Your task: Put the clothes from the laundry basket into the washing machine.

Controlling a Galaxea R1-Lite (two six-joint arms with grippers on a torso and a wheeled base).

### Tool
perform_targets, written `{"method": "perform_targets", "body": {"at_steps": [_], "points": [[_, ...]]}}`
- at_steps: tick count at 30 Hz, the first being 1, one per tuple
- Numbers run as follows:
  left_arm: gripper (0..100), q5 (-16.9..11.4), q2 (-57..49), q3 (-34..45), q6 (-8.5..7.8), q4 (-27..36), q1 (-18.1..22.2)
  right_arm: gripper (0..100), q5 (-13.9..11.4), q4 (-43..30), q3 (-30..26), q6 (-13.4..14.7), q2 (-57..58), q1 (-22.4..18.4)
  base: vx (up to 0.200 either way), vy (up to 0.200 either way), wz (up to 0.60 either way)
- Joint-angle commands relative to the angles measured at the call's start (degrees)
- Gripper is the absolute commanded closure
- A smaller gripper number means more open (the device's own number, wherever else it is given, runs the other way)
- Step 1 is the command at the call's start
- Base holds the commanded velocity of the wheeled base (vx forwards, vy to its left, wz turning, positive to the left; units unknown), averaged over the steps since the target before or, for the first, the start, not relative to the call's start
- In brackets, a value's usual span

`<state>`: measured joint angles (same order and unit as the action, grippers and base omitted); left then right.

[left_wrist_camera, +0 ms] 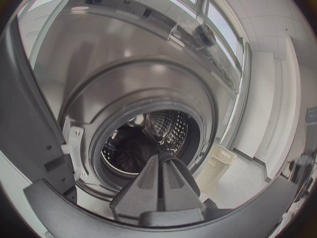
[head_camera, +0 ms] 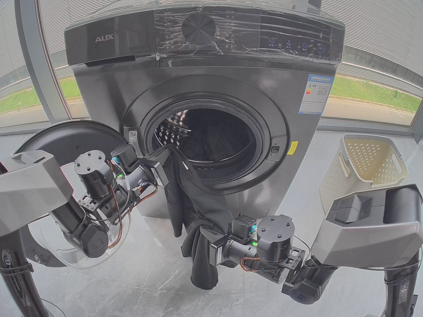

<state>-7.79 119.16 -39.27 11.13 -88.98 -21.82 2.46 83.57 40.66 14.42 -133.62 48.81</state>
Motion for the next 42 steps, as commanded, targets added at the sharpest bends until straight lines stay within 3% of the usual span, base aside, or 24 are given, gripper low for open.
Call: {"method": "perform_targets", "body": {"at_steps": [1, 4, 5, 10, 14, 19, 26, 31, 42], "points": [[100, 0.1, 4.2, 0.0, -0.41, -0.1, 0.5, 100, 0.2, 0.4, -2.1, 0.0, 4.9, 0.1, 0.0, 0.0, 0.0], [100, -0.3, 4.1, 0.3, -0.58, -0.1, 0.6, 100, 0.4, 0.9, -1.4, 0.0, 4.6, -0.6, 0.0, 0.0, 0.0], [0, -0.4, 4.0, 0.3, -0.32, -0.1, 0.6, 100, 0.4, 0.8, -1.2, 0.0, 4.4, -0.9, 0.0, 0.0, 0.0], [0, -1.1, 3.8, 1.6, -0.5, -0.1, 0.6, 100, 2.1, -0.1, 1.1, -0.4, 4.4, -4.2, 0.0, 0.0, 0.0], [0, -3.1, 3.6, 3.9, -0.93, -0.1, 0.4, 100, 4.5, -2.4, 7.1, -0.6, 4.9, -7.5, 0.0, 0.0, 0.0], [0, -5.8, 4.1, 6.4, -4.19, -0.1, 0.6, 100, 4.7, -4.8, 8.7, -0.6, 7.2, -8.2, 0.0, 0.0, 0.0], [0, -7.0, 4.5, 9.0, -5.86, -0.2, 0.5, 100, 4.7, -7.7, 13.0, -0.6, 7.1, -10.7, 0.0, 0.0, 0.0], [0, -10.6, 4.2, 10.4, -7.09, -0.2, 0.2, 100, 4.6, -8.1, 14.5, -0.6, 7.1, -10.1, 0.0, 0.0, 0.0], [0, -10.8, 4.9, 10.3, -7.26, -0.3, -1.0, 100, 4.1, -8.1, 15.5, -0.6, 7.2, -4.7, 0.0, 0.0, 0.0]]}}
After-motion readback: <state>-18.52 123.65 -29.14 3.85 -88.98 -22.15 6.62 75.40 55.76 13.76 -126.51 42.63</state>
